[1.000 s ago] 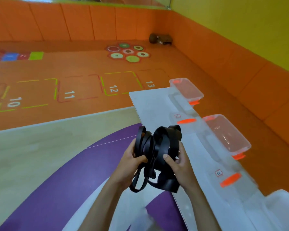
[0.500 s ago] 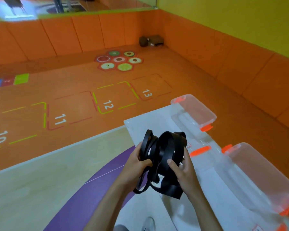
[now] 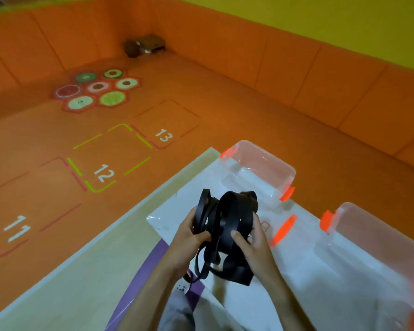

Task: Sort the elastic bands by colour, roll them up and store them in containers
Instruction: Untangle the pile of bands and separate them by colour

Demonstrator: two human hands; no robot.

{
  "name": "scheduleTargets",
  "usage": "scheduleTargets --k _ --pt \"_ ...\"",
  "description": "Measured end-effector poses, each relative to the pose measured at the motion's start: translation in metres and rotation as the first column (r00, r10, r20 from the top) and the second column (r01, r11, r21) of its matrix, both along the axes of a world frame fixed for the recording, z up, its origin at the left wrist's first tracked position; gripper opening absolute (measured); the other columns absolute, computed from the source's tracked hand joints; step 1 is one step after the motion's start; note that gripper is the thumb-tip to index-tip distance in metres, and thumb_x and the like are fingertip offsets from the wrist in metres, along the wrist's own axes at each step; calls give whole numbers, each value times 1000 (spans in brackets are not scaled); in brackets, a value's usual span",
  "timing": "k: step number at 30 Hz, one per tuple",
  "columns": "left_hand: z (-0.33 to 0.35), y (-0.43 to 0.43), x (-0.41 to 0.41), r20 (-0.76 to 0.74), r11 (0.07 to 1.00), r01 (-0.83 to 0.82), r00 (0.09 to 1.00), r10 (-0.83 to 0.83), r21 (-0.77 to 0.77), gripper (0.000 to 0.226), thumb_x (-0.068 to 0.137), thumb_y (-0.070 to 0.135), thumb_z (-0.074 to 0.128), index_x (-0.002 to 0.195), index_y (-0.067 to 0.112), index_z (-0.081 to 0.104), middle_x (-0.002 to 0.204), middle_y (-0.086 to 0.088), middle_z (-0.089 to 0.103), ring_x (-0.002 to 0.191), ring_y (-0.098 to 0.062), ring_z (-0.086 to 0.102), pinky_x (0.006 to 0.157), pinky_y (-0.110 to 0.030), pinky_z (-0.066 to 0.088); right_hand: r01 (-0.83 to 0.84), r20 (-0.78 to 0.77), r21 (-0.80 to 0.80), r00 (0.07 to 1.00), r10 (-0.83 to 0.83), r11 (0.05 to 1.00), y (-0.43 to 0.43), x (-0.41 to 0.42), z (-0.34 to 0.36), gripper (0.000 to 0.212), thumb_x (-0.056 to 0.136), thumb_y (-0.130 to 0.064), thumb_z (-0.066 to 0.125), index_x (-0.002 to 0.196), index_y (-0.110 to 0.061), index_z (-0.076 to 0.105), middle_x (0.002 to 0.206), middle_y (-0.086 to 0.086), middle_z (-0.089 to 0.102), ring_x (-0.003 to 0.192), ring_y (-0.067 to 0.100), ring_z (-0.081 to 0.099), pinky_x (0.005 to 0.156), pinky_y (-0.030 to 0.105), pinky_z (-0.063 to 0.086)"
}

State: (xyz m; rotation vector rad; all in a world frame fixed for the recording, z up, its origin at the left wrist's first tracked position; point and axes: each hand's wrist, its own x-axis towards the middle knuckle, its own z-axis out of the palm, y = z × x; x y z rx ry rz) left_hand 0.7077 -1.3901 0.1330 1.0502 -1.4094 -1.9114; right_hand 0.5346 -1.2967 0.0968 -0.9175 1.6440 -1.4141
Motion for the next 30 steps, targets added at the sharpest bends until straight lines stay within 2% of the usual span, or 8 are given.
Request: scheduleTargets --k 3,8,11,16,18,21,27,30 --pt "-12 -49 -2 35 994 107 994 -107 -1 68 78 -5 58 133 35 66 112 -12 75 106 -29 75 82 -40 64 115 4 76 993 -115 991 -33 13 -18 61 99 -14 68 152 -35 44 132 -14 69 122 6 67 94 19 55" --pt "-43 -113 -25 82 965 261 962 -259 -10 68 85 -9 58 135 38 63 117 2 76 115 -17 72 88 -34 62 274 -23 179 961 -275 945 -79 16 -39 63 94 -25 69 151 -36 44 133 -15 68 124 8 66 96 24 56" --pt "-74 -141 -38 110 947 311 941 -319 78 60 90 -7 58 132 35 64 116 0 76 114 -20 72 98 -48 61 268 -54 259 963 -263 928 -97 15 -59 66 98 -14 67 154 -39 41 140 -14 64 129 6 61 103 27 53" --pt "-121 -158 -41 265 902 430 865 -425 42 59 78 -6 60 131 20 64 119 -7 75 117 -26 70 101 -44 57 137 -34 422 990 -135 896 -100 17 -101 81 99 6 61 163 -25 24 149 -9 54 135 -1 54 111 24 47" --pt "-138 -166 -40 495 839 543 738 -460 -29 58 82 -6 61 136 16 60 130 -8 69 126 -32 63 107 -49 50 29 -38 499 999 -11 866 -99 15 -109 90 97 7 59 164 -31 13 149 -2 51 128 -6 55 101 11 46" --pt "-152 -172 -36 769 750 655 524 -365 -90 63 89 25 68 149 27 49 144 2 59 137 -28 51 110 -50 45 4 -94 590 994 64 807 -98 16 -116 103 95 0 63 164 -38 -4 143 14 51 120 14 61 92 11 48" --pt "-173 -153 -33 859 590 786 423 -290 -187 93 99 43 67 166 43 3 176 6 2 160 -30 15 125 -61 24 123 -294 565 954 60 816 -77 28 -119 104 97 -2 65 164 -41 -4 174 -5 -18 157 26 23 88 -1 43" --pt "-178 -147 -37 877 492 847 381 -293 -204 91 102 50 61 166 43 -4 177 4 -5 162 -32 9 127 -61 21 125 -316 620 943 102 774 -71 35 -120 99 99 -9 66 166 -38 0 175 -4 -16 159 22 15 111 15 38"
